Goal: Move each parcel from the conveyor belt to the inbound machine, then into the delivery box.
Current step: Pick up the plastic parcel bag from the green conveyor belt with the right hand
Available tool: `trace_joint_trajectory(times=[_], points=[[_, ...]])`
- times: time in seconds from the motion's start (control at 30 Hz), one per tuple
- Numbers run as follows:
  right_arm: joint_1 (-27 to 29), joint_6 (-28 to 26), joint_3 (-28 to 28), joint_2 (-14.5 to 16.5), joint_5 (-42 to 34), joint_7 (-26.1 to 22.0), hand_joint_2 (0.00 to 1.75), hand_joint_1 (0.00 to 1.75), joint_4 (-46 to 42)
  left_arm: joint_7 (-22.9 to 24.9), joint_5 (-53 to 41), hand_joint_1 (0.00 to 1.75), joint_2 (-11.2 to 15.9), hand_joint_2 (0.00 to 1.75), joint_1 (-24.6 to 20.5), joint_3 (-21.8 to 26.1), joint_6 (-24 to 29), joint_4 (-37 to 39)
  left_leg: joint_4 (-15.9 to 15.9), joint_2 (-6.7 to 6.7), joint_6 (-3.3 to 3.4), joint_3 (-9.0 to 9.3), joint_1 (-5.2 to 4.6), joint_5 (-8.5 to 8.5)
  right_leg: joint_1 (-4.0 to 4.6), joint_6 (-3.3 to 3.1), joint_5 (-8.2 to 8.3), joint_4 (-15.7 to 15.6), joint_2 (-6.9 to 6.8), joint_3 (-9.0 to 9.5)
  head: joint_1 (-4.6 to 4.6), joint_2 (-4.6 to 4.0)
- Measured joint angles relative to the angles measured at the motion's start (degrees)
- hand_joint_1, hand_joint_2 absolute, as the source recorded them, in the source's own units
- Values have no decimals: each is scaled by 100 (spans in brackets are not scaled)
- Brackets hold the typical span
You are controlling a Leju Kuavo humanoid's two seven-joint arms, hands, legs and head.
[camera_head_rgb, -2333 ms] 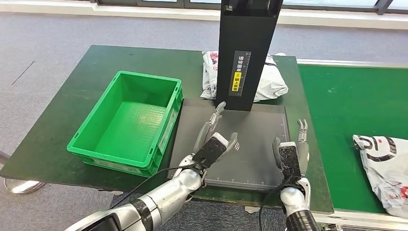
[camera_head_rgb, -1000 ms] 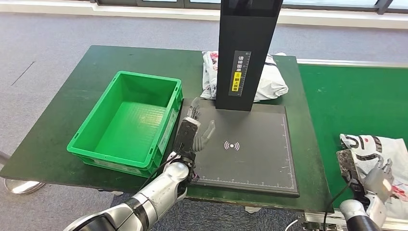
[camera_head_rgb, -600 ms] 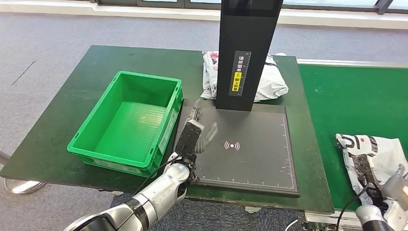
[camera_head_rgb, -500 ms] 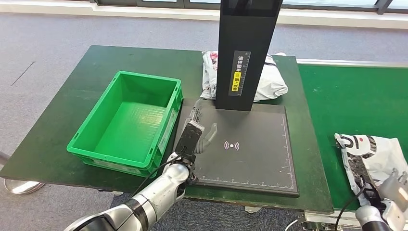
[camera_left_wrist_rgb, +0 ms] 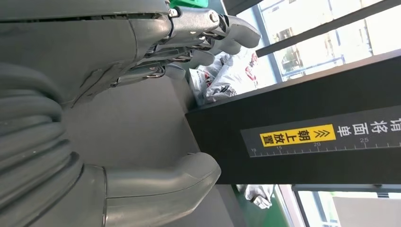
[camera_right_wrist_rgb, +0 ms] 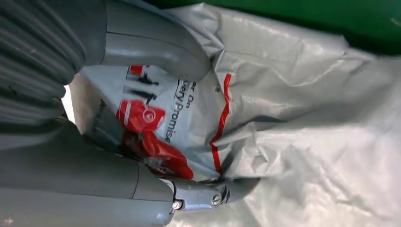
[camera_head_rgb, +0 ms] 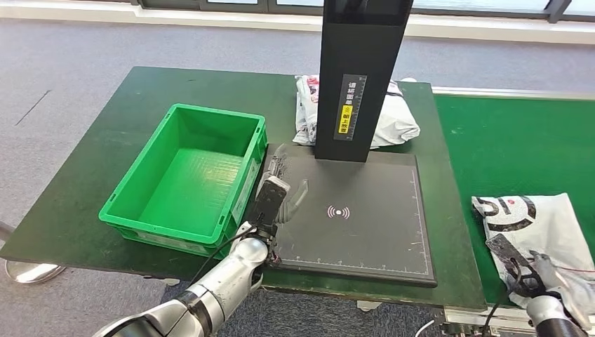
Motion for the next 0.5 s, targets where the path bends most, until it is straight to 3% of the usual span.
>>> trace_joint_trajectory(times=[0.27, 0.5], points=[[188, 78, 132, -104, -744, -178, 175, 175, -457, 0, -248, 0, 0, 175, 35, 209, -5, -4, 1, 6, 1, 8, 1, 0, 2, 2, 2, -1, 4, 6, 0, 1], [518, -538, 320, -22, -1255, -328, 175, 175, -1191, 0, -258, 0, 7, 175, 59, 457, -105, -37, 0, 1, 2, 0, 2, 2, 1, 2, 2, 4, -2, 4, 2, 1]])
